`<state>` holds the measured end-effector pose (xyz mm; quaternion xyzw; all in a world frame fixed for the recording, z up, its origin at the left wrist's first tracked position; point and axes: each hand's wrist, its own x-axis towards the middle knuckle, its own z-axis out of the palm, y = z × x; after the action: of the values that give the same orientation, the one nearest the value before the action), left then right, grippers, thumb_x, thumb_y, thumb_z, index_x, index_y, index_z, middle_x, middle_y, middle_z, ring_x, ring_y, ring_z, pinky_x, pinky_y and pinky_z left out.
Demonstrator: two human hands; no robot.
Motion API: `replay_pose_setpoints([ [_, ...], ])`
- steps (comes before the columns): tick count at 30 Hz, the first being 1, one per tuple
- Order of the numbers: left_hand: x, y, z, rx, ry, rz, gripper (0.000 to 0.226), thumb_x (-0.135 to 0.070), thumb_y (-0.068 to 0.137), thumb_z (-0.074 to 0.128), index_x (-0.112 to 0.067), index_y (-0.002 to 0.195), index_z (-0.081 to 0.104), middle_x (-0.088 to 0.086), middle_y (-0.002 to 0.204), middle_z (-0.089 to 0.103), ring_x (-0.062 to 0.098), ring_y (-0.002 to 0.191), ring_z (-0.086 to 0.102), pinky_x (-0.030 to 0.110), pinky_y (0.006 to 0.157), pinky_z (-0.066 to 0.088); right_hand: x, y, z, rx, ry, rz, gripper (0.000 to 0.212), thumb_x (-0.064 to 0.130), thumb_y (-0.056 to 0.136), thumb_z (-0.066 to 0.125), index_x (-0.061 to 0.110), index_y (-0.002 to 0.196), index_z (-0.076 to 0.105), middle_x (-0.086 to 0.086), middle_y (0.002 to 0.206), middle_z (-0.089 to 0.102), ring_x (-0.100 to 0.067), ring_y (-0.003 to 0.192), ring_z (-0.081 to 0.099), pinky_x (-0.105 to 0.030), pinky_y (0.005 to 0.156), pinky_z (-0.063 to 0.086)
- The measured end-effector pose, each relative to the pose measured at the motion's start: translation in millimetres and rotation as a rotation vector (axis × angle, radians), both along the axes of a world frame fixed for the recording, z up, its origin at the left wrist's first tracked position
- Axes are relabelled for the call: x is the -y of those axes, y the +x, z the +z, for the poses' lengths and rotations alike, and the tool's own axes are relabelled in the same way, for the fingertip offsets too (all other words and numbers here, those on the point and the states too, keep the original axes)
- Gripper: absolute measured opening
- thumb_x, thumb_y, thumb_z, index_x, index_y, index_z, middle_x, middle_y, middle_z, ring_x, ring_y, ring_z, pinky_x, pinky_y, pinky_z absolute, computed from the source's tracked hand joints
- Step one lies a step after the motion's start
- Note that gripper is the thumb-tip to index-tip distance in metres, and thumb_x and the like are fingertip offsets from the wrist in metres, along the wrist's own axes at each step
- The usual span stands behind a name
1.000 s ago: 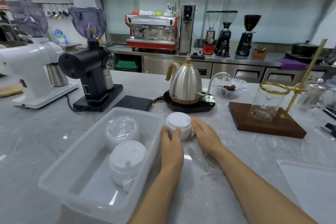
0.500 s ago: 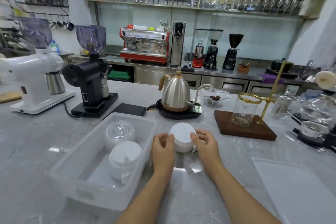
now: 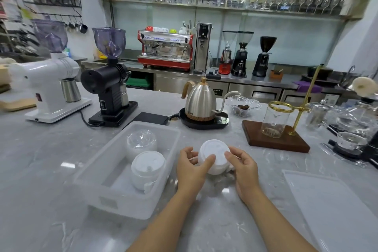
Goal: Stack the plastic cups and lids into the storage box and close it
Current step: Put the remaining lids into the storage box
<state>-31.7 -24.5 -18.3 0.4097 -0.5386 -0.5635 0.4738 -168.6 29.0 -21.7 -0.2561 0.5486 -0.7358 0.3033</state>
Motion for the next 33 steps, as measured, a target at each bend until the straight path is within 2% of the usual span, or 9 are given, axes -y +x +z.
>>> replay_pose_setpoints([
  [3, -7, 3, 1, -0.003, 0.016, -0.048, 0.062, -0.023, 0.077, 0.087, -0.026, 0.125, 0.048, 0.0, 0.12, 0.064, 0.007, 0.102, 0.066, 0.017, 0.078, 0.054, -8, 1, -2, 0.027, -0.013, -0.009, 0.027, 0.009, 0.084, 0.074, 0.012, 0.11, 0.07, -0.017, 0.105, 0.074, -0.031, 0.088, 0.069, -0.045, 0.074, 0.053],
  [6, -15, 0, 1, -0.006, 0.066, -0.067, 0.064, -0.025, 0.075, 0.087, -0.029, 0.127, 0.05, 0.0, 0.122, 0.064, 0.012, 0.106, 0.066, 0.027, 0.088, 0.055, -14, 2, 1, 0.066, -0.036, 0.004, 0.032, 0.005, 0.086, 0.07, 0.007, 0.118, 0.066, -0.02, 0.116, 0.069, -0.03, 0.092, 0.066, -0.05, 0.082, 0.051],
  [9, -23, 2, 18, -0.031, 0.067, -0.046, 0.06, -0.021, 0.076, 0.085, -0.028, 0.125, 0.051, -0.003, 0.114, 0.065, 0.008, 0.1, 0.065, 0.022, 0.08, 0.052, -18, 6, 18, 0.021, -0.081, 0.037, 0.029, 0.002, 0.087, 0.067, 0.006, 0.117, 0.066, -0.025, 0.121, 0.066, -0.031, 0.098, 0.064, -0.054, 0.094, 0.048],
  [12, -21, 13, 50, -0.038, 0.017, -0.031, 0.061, -0.023, 0.074, 0.085, -0.023, 0.126, 0.051, -0.002, 0.112, 0.064, 0.013, 0.1, 0.066, 0.027, 0.083, 0.054, -14, 17, 50, -0.065, -0.149, 0.079, 0.03, 0.013, 0.077, 0.073, 0.013, 0.108, 0.07, -0.02, 0.114, 0.068, -0.032, 0.099, 0.059, -0.049, 0.089, 0.044],
  [15, -9, 38, 87, -0.034, -0.017, -0.017, 0.065, -0.035, 0.066, 0.082, -0.019, 0.124, 0.055, 0.005, 0.115, 0.066, 0.024, 0.103, 0.068, 0.046, 0.089, 0.06, -6, 35, 86, -0.161, -0.191, 0.148, 0.04, 0.025, 0.071, 0.075, 0.016, 0.11, 0.07, -0.011, 0.111, 0.07, -0.032, 0.102, 0.061, -0.048, 0.091, 0.047],
  [18, 16, 83, 120, -0.01, -0.001, -0.085, 0.056, -0.033, 0.082, 0.082, -0.009, 0.126, 0.057, 0.011, 0.113, 0.067, 0.027, 0.098, 0.071, 0.039, 0.074, 0.064, 5, 53, 115, -0.255, -0.21, 0.254, 0.042, 0.026, 0.074, 0.074, 0.015, 0.114, 0.069, -0.012, 0.113, 0.07, -0.027, 0.102, 0.064, -0.043, 0.092, 0.051],
  [23, 46, 159, 155, 0.257, -0.088, -0.214, 0.041, -0.04, 0.086, 0.076, -0.019, 0.12, 0.067, 0.007, 0.108, 0.076, 0.019, 0.087, 0.076, 0.031, 0.072, 0.062, 30, 92, 143, -0.508, -0.113, 0.461, 0.038, 0.019, 0.084, 0.076, 0.015, 0.121, 0.068, -0.007, 0.112, 0.074, -0.023, 0.104, 0.071, -0.034, 0.089, 0.058],
  [29, 62, 214, 167, 0.605, -0.095, -0.4, 0.03, -0.036, 0.092, 0.072, -0.019, 0.116, 0.075, 0.003, 0.107, 0.079, 0.019, 0.1, 0.075, 0.033, 0.086, 0.06, 61, 142, 158, -0.66, -0.029, 0.598, 0.026, 0.019, 0.084, 0.076, 0.021, 0.11, 0.072, -0.001, 0.111, 0.073, -0.017, 0.102, 0.071, -0.035, 0.092, 0.058],
  [33, 67, 231, 165, 0.649, -0.048, -0.377, 0.03, -0.032, 0.091, 0.074, -0.01, 0.111, 0.076, 0.01, 0.105, 0.08, 0.026, 0.103, 0.075, 0.032, 0.09, 0.06, 74, 158, 150, -0.677, -0.003, 0.643, 0.026, 0.022, 0.086, 0.075, 0.022, 0.112, 0.071, -0.001, 0.114, 0.072, -0.019, 0.105, 0.07, -0.036, 0.094, 0.057],
])
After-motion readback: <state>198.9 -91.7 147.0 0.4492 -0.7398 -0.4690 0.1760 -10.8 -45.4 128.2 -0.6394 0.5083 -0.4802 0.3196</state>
